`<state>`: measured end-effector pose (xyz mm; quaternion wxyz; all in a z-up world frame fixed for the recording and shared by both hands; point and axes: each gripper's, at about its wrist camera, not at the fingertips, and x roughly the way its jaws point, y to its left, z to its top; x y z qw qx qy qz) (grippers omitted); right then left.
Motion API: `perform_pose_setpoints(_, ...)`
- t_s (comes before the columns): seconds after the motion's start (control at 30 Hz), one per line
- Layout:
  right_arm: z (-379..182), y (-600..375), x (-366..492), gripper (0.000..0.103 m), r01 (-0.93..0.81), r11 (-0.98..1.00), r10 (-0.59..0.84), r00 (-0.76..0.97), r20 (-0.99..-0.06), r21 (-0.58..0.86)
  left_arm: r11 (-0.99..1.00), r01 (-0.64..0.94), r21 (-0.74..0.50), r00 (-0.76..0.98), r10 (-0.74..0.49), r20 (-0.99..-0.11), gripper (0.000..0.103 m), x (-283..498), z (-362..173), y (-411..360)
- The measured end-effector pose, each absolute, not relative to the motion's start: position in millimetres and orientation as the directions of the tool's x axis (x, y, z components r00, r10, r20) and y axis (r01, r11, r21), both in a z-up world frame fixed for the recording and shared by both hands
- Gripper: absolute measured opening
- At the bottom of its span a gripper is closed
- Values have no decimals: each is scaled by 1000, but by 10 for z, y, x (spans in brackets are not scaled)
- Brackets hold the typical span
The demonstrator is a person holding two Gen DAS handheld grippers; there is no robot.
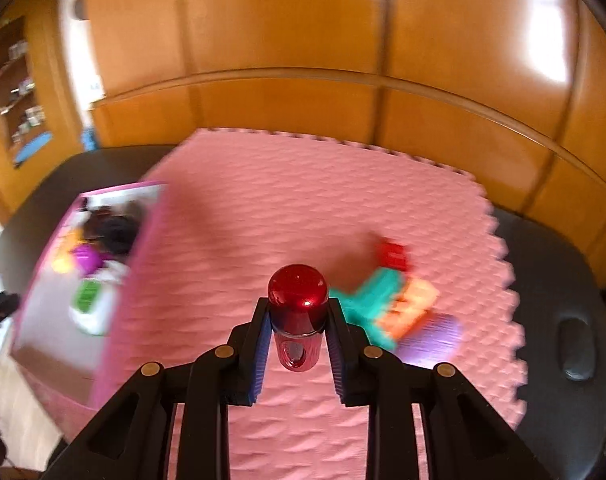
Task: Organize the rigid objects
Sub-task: 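Carry the red cylinder bottle into the tray and open the right gripper, then move both grippers back toward the remaining toys on the pink mat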
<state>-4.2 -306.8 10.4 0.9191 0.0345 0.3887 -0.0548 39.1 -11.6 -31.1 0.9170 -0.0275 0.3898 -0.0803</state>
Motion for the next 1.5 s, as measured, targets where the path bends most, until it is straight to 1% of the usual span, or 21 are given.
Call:
perform_pose_setpoints(0.17,195,-2368,189,26,-92,993,121,692,-711,79,987,101,-121,680,-158,-716,55,395,-332,-14)
perform_pose_setpoints(0.3,191,-1842,393,26,-254,955,283,633,-720,151,988,84,-126,681,-149,-717,55,390,-341,70)
perform_pose_setpoints(0.4,101,-1511,543,26,-335,928,342,581,-739,166,989,66,-130,683,-140,-717,55,397,-345,145)
perform_pose_setpoints(0.5,-69,-1239,763,26,-373,915,346,533,-772,152,990,46,-134,684,-129,-718,55,405,-357,219)
perform_pose_setpoints(0.67,-410,-1012,1080,26,-375,921,292,490,-822,103,990,29,-141,677,-124,-726,55,416,-392,283)
perform_pose_setpoints(0.83,-618,-1094,1234,27,-296,954,194,503,-842,44,989,31,-143,674,-126,-728,55,414,-410,291)
perform_pose_setpoints(0.93,-626,-1099,1177,27,-300,954,175,518,-837,14,989,33,-144,672,-128,-729,55,422,-423,286)
perform_pose_setpoints(1.07,-643,-1088,1107,28,-313,950,188,517,-835,20,989,39,-143,671,-132,-729,55,418,-421,263)
perform_pose_setpoints(1.2,-611,-1075,1019,36,-323,945,211,509,-835,42,989,49,-138,672,-135,-728,55,401,-406,222)
perform_pose_setpoints(1.33,-539,-1055,1007,41,-328,944,210,533,-820,28,989,58,-133,674,-137,-726,55,387,-388,186)
perform_pose_setpoints(1.5,-472,-1052,932,41,-323,946,205,559,-804,16,990,66,-128,677,-139,-723,55,361,-368,149)
